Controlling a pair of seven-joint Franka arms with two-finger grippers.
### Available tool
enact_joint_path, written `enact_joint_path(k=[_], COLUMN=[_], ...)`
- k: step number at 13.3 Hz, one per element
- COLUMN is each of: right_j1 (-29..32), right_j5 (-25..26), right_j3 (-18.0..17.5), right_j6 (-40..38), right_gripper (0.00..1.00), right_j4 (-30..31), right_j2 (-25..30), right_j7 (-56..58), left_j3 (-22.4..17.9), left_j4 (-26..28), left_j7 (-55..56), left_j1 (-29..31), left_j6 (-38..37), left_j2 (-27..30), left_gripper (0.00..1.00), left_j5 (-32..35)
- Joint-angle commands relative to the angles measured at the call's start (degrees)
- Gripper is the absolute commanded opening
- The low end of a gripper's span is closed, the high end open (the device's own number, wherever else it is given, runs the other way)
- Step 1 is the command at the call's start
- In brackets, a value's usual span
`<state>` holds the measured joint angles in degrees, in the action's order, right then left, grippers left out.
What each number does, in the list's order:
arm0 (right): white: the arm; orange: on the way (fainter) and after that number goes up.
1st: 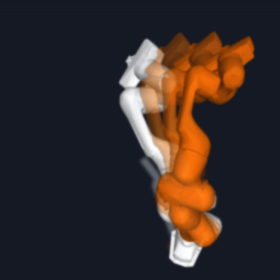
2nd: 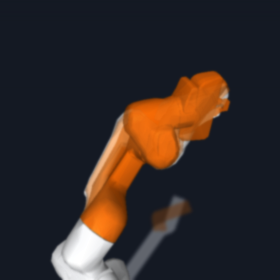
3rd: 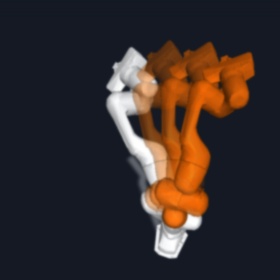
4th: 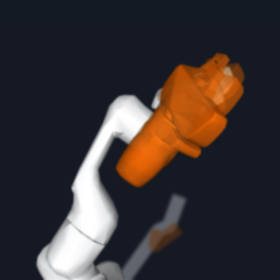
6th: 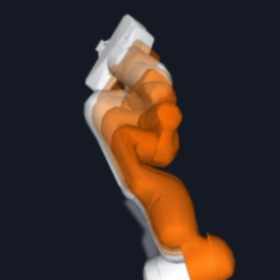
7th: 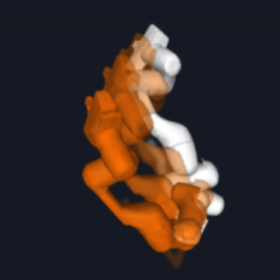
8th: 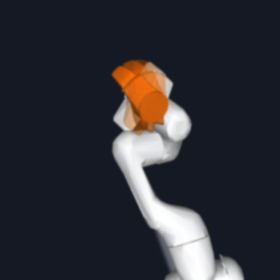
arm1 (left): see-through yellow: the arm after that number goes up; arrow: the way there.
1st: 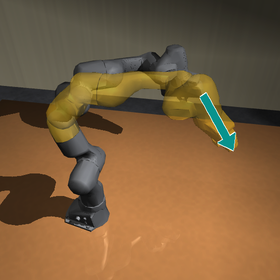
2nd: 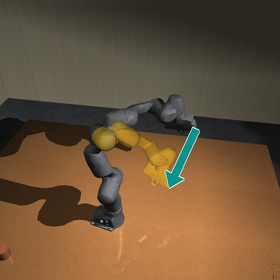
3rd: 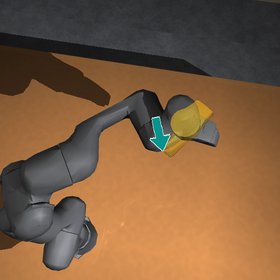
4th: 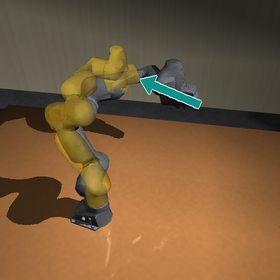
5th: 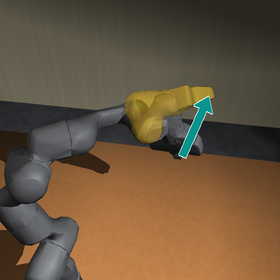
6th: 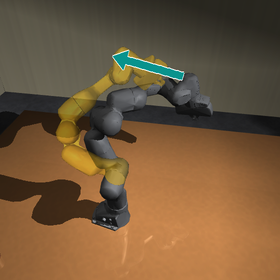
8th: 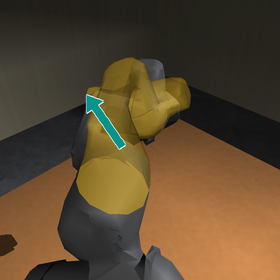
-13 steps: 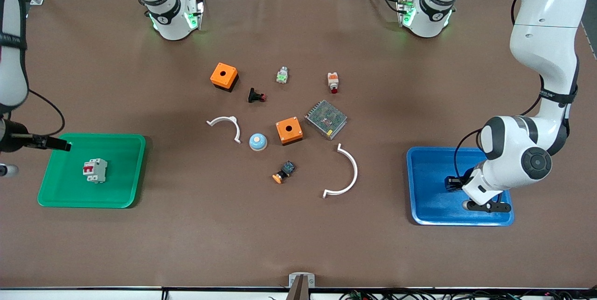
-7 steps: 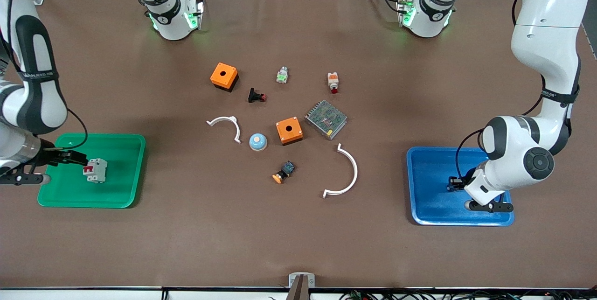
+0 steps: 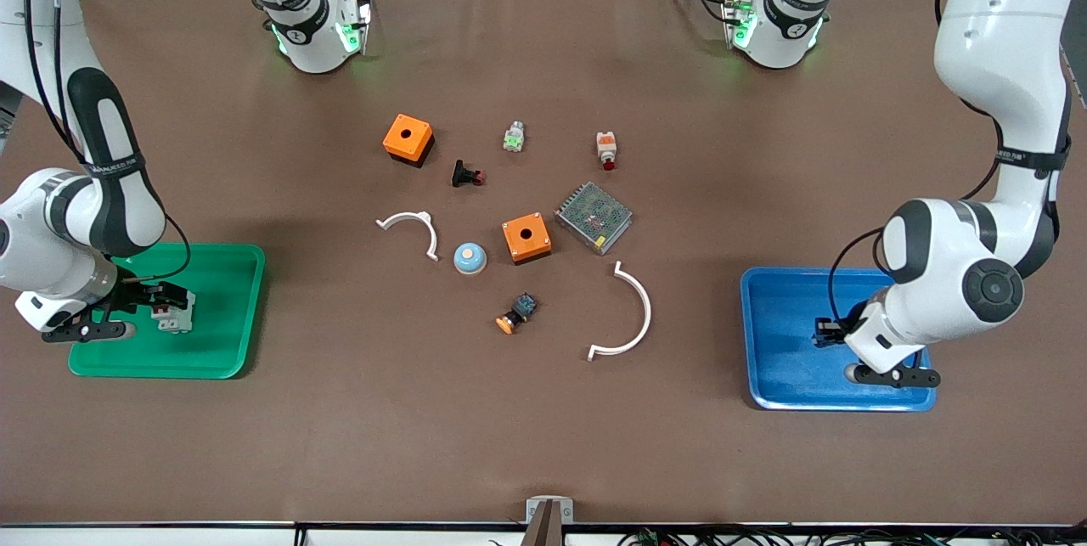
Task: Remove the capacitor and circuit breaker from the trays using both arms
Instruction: 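Carry the capacitor toward the white arc while the right gripper grasps the breaker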
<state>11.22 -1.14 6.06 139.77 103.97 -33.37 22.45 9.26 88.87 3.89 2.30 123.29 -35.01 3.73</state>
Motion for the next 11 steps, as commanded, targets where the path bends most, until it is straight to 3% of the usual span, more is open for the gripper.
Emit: enact_joint_path(k=[1, 6, 7, 9, 10, 11], right_j1=[1.0, 1.17, 1.17, 1.09, 1.17, 1.17], right_j5=[-1.32, -2.29, -2.29, -2.29, -2.29, -2.29], right_j3=[-0.96, -1.75, -1.75, -1.75, -1.75, -1.75], right_j6=[2.43, 4.19, 4.72, 4.2, 3.93, 3.5], right_gripper=[0.99, 0.68, 0.56, 0.13, 0.02, 0.0], right_j4=[0.1, 1.41, 1.94, 1.85, 1.51, 1.24], right_j2=[-1.26, -1.96, -1.96, -1.88, -1.62, -1.18], right_j7=[1.81, 1.9, 1.9, 1.81, 2.25, 2.77], left_j3=[-0.47, -0.47, -0.47, -0.73, -0.74, -0.74], left_j4=[1.21, 1.04, 0.95, -0.36, -0.37, -0.37], left_j7=[10.56, 31.49, 35.09, 41.25, 43.11, 45.22], left_j1=[-7.46, -19.86, -22.4, -26.63, -27.86, -28.75], left_j6=[-2.7, -1.92, -1.65, -0.34, 1.58, 3.08], left_j2=[3.29, 1.97, 0.66, -1.97, -2.77, -3.56], left_gripper=[0.0, 0.0, 0.0, 0.0, 0.0, 0.0], left_j5=[0.92, 0.92, 0.92, 0.92, 0.92, 0.92])
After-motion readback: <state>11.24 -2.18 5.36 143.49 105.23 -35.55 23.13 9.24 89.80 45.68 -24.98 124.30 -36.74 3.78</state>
